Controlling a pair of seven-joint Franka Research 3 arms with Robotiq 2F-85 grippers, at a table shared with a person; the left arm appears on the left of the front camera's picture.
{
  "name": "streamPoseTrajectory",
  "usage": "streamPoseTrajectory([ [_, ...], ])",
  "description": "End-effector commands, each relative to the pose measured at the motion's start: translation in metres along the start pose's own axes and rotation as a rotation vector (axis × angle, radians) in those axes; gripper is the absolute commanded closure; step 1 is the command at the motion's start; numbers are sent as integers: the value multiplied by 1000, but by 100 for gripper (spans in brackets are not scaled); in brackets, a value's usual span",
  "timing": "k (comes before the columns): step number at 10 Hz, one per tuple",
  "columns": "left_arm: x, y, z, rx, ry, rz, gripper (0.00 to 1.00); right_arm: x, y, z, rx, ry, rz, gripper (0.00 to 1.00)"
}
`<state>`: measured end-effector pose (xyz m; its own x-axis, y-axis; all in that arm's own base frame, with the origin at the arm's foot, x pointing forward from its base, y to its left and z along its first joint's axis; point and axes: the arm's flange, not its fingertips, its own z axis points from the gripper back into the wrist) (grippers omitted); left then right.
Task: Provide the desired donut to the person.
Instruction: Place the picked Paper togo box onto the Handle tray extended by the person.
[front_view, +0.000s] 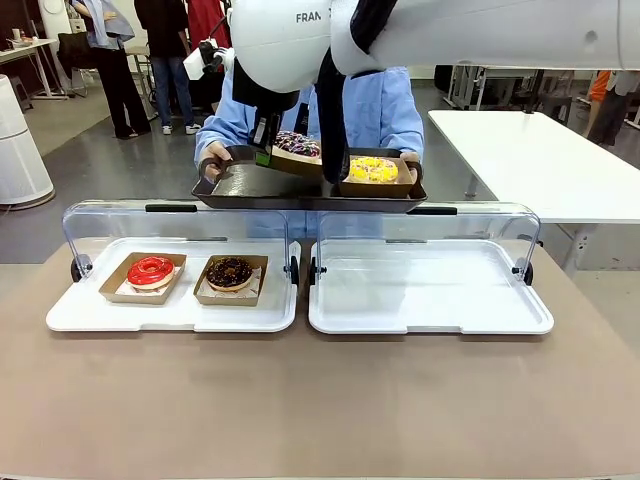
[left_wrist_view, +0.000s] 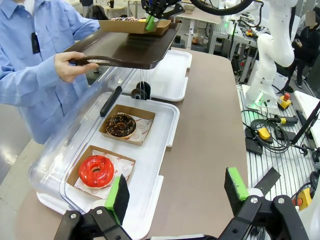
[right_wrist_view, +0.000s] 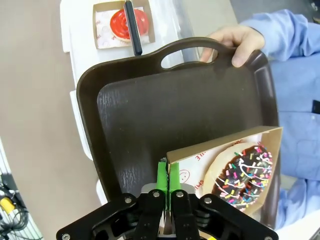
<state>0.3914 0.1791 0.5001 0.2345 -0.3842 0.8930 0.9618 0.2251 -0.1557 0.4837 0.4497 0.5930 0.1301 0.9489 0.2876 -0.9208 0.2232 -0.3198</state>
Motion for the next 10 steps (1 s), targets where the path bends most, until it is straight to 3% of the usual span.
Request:
streamPoseTrajectory([
  [1,-1,-1,1,1,-19,-23,0,-7,3,5,-13,6,13,99],
  [6,-1,-1,1,1,-19,-23,0,0,0,3,-4,-3,2,99],
  [10,-1,-1,1,1,-19,-23,0,32,10,1,52,37,139,99],
])
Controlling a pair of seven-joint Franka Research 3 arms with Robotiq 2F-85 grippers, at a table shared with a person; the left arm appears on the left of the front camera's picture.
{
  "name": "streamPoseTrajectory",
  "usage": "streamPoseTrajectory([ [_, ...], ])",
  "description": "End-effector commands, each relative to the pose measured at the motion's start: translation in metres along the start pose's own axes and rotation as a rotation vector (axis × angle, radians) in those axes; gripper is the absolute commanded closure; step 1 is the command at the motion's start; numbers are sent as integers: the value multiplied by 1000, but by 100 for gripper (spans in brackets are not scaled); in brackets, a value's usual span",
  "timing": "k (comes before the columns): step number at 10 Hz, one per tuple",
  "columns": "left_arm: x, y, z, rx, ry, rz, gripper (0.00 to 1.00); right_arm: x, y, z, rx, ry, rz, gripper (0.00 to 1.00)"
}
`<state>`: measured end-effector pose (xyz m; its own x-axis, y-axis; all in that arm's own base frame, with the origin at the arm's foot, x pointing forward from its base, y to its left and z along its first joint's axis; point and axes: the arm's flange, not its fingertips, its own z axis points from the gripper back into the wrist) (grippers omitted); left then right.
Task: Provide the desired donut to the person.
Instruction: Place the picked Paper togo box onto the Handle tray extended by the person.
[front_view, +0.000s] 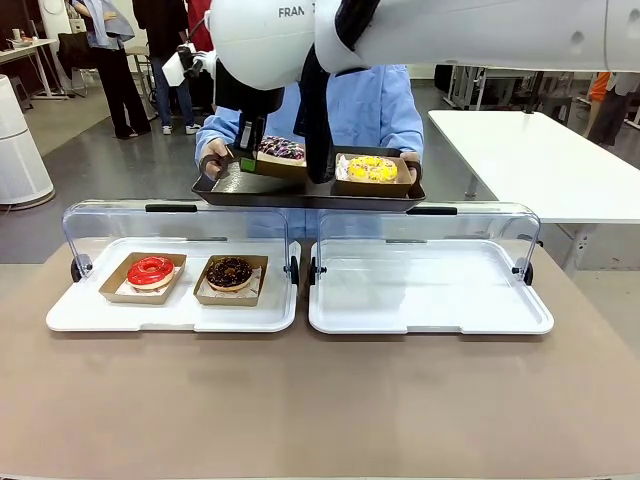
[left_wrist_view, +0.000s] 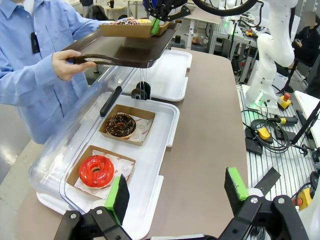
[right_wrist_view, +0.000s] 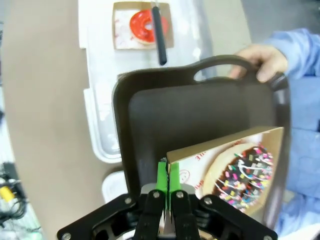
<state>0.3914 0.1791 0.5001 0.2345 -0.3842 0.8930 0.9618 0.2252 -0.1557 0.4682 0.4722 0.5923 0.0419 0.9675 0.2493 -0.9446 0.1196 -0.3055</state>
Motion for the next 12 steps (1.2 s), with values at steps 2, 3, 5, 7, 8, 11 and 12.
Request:
streamPoseTrajectory([
  [2,-1,-1,1,1,-19,-23,0,17,-13,0,62,80,50,99],
  [3,-1,-1,1,1,-19,-23,0,22,-20,4,76,100,46,99],
  [5,-1,-1,1,1,-19,-23,0,34,-33,12,101,108,46,99],
  [7,-1,-1,1,1,-19,-23,0,37,-41,10,107,113,40,99],
  [8,-1,-1,1,1,-19,-23,0,35,-45,6,115,113,36,99],
  [11,-1,-1,1,1,-19,-23,0,26,-51,-9,155,120,30,99],
  [12,-1,-1,1,1,-19,-23,0,25,-51,-13,168,121,38,99],
])
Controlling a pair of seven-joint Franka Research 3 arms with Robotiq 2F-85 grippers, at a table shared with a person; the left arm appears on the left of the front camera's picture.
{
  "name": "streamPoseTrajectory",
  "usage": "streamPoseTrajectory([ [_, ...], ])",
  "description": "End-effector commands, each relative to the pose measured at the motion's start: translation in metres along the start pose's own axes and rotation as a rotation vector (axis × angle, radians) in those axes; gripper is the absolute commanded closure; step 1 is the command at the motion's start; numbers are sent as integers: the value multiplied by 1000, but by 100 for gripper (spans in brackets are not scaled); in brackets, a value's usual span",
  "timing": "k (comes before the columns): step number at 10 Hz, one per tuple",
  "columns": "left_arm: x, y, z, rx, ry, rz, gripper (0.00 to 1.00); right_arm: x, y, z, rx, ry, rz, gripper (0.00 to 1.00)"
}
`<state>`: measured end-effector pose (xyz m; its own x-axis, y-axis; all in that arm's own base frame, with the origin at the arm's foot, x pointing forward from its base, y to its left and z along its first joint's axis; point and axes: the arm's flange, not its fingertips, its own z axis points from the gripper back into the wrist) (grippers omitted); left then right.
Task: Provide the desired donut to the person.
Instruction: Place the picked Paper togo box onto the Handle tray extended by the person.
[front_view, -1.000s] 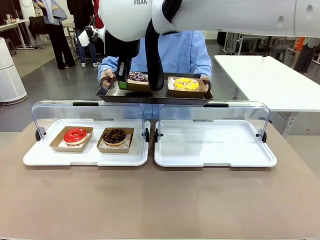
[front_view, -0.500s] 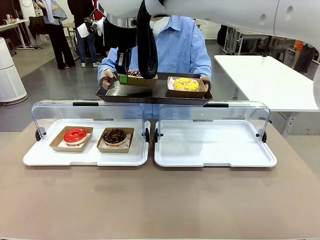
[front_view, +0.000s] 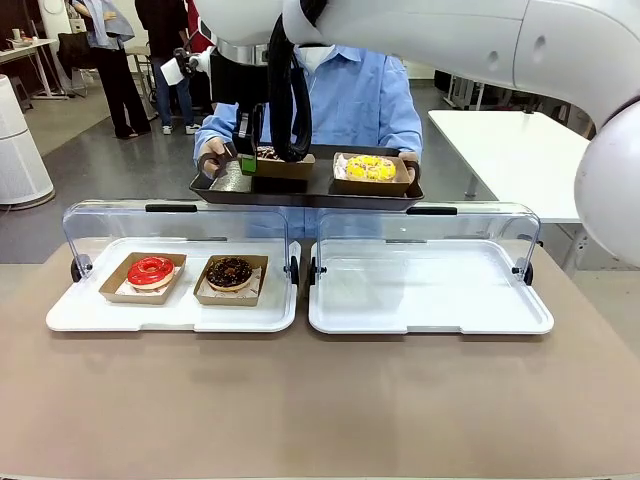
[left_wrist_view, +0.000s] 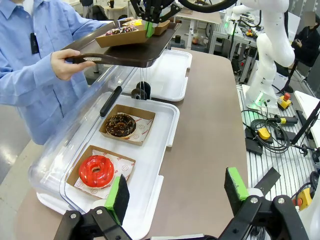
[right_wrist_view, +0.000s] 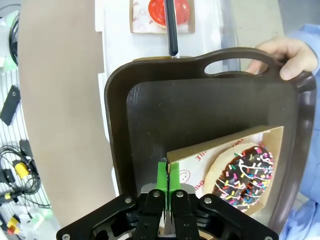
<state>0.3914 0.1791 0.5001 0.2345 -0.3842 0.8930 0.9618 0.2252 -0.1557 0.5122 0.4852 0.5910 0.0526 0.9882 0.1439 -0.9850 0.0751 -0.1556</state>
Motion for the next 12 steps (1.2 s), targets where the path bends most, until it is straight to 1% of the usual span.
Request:
streamPoseTrajectory([
  [1,-1,-1,1,1,-19,-23,0,9,-11,6,8,10,27,99],
  [2,-1,-1,1,1,-19,-23,0,9,-11,7,7,9,33,40],
  [3,-1,-1,1,1,-19,-23,0,9,-11,7,6,8,38,40],
  [4,-1,-1,1,1,-19,-23,0,9,-10,7,5,8,43,0],
  [5,-1,-1,1,1,-19,-23,0,9,-10,8,4,4,43,36],
  [6,-1,-1,1,1,-19,-23,0,9,-10,8,3,2,42,0],
  [12,-1,-1,1,1,-19,-23,0,6,-7,11,13,1,58,0],
])
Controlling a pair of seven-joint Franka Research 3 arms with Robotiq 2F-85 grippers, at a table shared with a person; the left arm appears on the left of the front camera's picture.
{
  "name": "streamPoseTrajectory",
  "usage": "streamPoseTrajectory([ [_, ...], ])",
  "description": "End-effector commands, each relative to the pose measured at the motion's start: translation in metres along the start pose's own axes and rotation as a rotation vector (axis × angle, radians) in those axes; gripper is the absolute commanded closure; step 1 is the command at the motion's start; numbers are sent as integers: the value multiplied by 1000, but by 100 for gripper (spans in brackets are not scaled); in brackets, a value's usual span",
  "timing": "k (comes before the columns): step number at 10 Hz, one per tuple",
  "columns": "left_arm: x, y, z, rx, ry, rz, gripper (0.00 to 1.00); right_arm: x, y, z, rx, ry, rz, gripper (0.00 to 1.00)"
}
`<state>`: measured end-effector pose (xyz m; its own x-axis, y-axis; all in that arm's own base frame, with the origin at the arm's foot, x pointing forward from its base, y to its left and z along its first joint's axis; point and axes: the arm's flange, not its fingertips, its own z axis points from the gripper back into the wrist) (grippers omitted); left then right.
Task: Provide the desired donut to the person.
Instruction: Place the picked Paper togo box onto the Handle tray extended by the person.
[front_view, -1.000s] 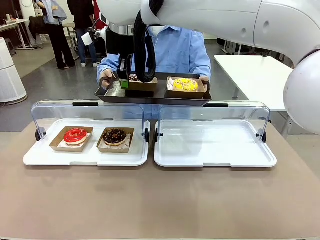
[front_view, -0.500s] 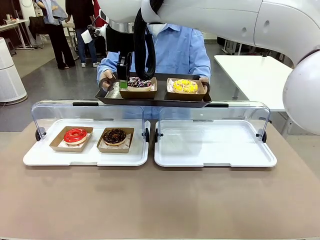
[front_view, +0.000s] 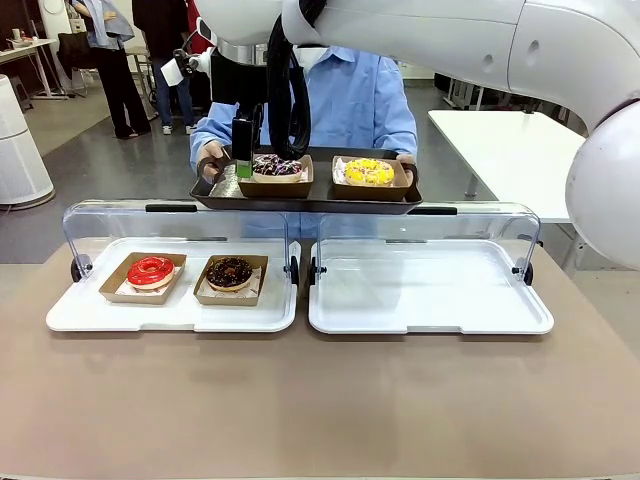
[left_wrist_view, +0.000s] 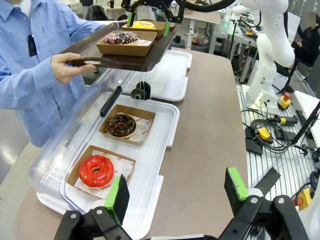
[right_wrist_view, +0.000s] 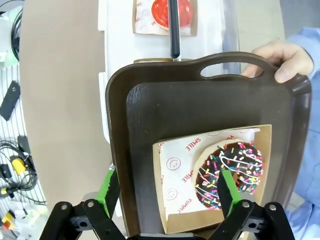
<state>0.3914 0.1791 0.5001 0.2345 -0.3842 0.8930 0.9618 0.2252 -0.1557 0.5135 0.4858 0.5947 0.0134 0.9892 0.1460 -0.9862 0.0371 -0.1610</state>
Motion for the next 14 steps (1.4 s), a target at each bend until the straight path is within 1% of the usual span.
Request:
streamPoseTrajectory([
  [1,-1,-1,1,1,-19,-23,0,3,-5,8,15,8,20,0],
  [3,-1,-1,1,1,-19,-23,0,-6,8,14,-13,38,12,0],
  [5,-1,-1,1,1,-19,-23,0,-36,53,35,-37,122,76,0],
  [6,-1,-1,1,1,-19,-23,0,-66,84,54,-69,142,101,0],
  [7,-1,-1,1,1,-19,-23,0,-102,104,68,-103,157,75,0],
  [8,-1,-1,1,1,-19,-23,0,-140,119,77,-112,141,65,0],
  [9,-1,-1,1,1,-19,-23,0,-175,128,81,-122,134,25,0],
  [10,-1,-1,1,1,-19,-23,0,-210,138,84,-134,157,-7,0],
  [11,-1,-1,1,1,-19,-23,0,-238,146,85,-133,177,-28,0],
  [12,-1,-1,1,1,-19,-23,0,-266,152,88,-132,172,-71,0],
  [14,-1,-1,1,1,-19,-23,0,-321,165,88,-99,172,-102,0],
])
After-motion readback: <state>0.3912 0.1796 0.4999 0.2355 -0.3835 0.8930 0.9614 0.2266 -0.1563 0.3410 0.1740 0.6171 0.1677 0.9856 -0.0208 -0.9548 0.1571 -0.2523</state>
